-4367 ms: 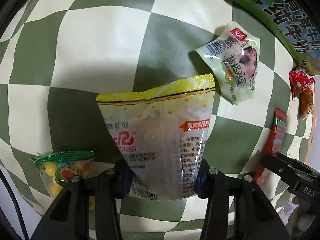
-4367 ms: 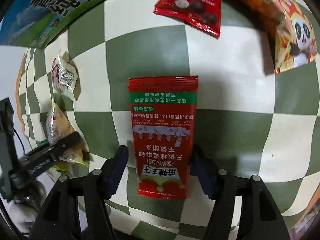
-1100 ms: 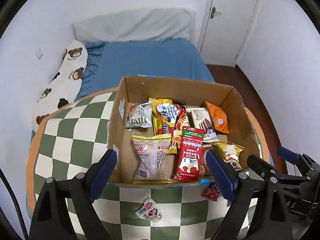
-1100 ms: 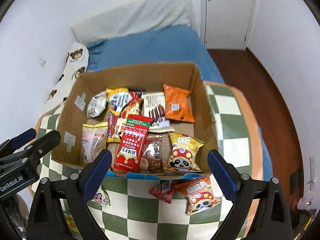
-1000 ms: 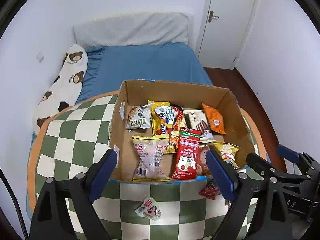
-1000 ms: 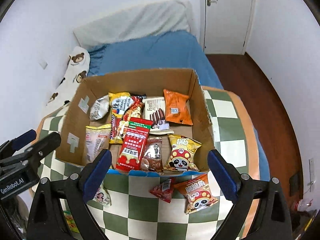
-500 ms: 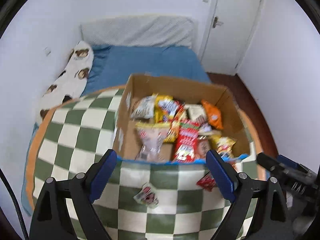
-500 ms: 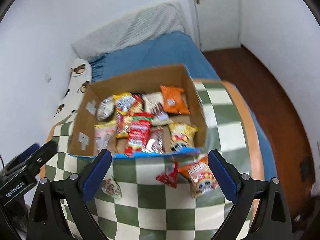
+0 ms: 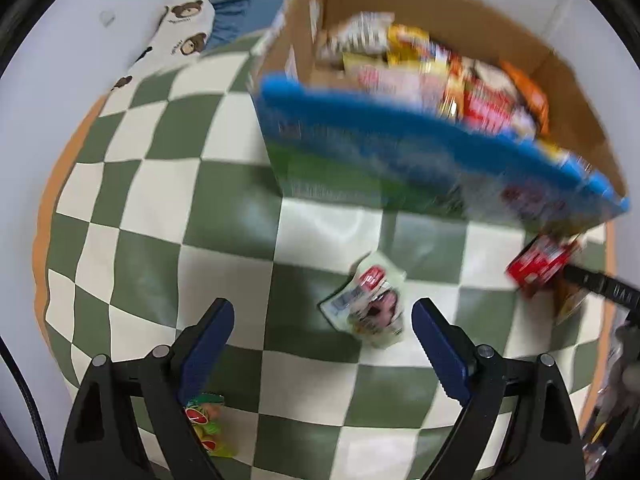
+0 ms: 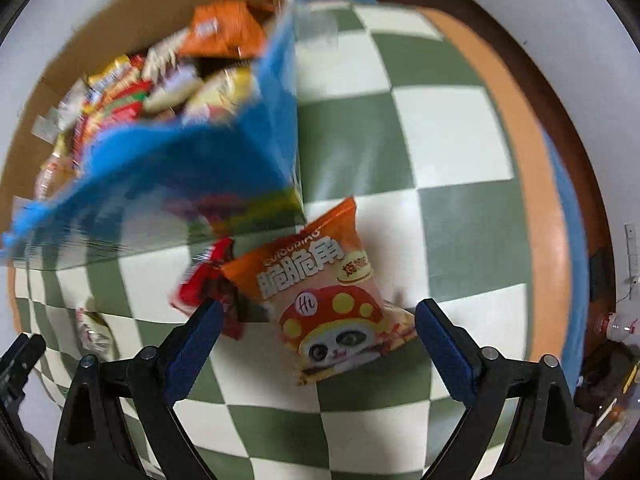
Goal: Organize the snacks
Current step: 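Grasp the small white-pink packet with left tool while right tool grasps the orange Cuicuijiao bag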
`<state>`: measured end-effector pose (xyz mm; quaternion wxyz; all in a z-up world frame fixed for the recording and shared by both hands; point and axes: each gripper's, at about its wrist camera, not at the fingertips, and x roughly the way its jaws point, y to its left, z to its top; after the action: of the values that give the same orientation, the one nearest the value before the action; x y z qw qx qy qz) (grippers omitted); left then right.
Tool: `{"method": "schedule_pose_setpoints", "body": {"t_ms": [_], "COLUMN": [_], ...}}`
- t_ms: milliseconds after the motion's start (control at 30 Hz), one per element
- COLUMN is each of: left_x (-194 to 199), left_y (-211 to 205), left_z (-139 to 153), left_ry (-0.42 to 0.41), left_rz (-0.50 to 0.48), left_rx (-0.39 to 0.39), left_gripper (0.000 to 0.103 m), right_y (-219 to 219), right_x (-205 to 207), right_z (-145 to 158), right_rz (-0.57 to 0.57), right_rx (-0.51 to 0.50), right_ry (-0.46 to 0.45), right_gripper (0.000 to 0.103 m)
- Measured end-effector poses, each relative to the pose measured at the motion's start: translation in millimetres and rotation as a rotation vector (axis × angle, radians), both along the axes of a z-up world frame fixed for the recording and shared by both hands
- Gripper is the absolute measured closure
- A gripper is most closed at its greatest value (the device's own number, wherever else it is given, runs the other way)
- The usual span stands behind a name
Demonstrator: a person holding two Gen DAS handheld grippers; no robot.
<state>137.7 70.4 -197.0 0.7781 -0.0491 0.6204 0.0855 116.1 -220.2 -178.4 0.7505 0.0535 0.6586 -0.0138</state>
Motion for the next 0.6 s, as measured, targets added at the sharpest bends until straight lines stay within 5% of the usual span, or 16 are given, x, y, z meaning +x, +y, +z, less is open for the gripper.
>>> {"method": "schedule_pose_setpoints", "body": {"t_ms": [67, 133, 467, 533, 600], "left_x": [0.7, 1.1, 19.4, 21.6, 21.0], "left_y": [-3.6, -8.0, -20.8, -16.5, -12.3], "left_z": [-10.9, -19.9, -58.0, -65.7, -71.7], "left_ry": [0.028, 0.051, 0.142, 0.154, 0.164], "left_rz": [-0.028, -0.054, -0.123, -0.096, -0.074], "left_rx": [0.004, 0.012, -0.058, -0.113, -0.133], "left_gripper": [0.012, 0.012, 0.012, 0.035, 0.042], "right_y": [1.0, -0.3, 4.9, 6.5, 9.2], "right_x": [-2.4, -9.2, -58.2, -61.1, -62.4], "right_z": [-4.2, -6.6, -19.3, -22.6, -26.0], "right_rz": [-0.001, -0.022, -0.044, -0.038, -0.036], "right_rx": [0.001, 0.02, 0.136, 0.135, 0.121], "right_ry": [-0.002, 0.004, 0.126, 0.132, 0.13], "right_gripper": [0.035, 0.043, 0.042, 0.037, 0.034]}}
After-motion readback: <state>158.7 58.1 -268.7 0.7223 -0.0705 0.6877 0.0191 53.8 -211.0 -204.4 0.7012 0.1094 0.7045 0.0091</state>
